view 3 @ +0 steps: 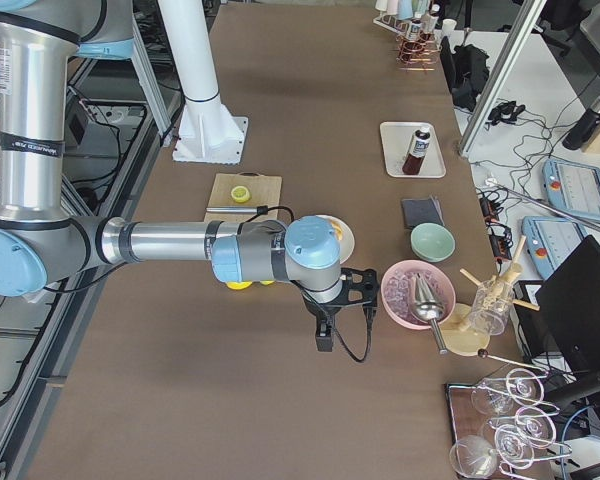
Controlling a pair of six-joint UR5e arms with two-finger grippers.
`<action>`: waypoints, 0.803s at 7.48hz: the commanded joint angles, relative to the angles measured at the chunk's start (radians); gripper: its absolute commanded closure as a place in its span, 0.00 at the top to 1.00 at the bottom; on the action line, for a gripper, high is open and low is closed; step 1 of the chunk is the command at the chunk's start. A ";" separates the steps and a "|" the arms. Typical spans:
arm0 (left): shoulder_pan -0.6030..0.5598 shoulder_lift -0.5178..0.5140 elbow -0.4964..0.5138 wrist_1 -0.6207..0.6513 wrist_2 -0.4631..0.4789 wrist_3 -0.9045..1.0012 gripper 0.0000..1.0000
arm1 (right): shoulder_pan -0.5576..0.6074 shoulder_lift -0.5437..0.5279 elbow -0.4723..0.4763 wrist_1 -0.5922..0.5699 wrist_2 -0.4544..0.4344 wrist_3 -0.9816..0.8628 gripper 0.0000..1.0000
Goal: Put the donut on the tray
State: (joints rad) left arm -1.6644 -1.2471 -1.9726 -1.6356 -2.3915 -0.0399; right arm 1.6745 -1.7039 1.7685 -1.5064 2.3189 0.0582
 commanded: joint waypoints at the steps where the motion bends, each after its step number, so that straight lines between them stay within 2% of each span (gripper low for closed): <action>1: 0.000 0.003 0.001 0.000 0.000 0.000 0.98 | 0.001 -0.002 0.006 0.000 0.007 0.002 1.00; 3: 0.000 0.006 0.001 0.000 0.002 0.000 0.98 | 0.001 -0.002 0.008 0.000 0.010 0.002 1.00; 4: 0.000 0.015 -0.002 -0.001 0.053 0.000 0.98 | -0.001 -0.002 0.006 0.000 0.008 0.002 1.00; 6: -0.002 0.026 -0.005 -0.003 0.061 0.005 0.98 | -0.001 -0.003 0.006 0.000 0.010 0.002 1.00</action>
State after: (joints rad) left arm -1.6644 -1.2326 -1.9744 -1.6365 -2.3443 -0.0402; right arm 1.6740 -1.7059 1.7756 -1.5064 2.3280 0.0598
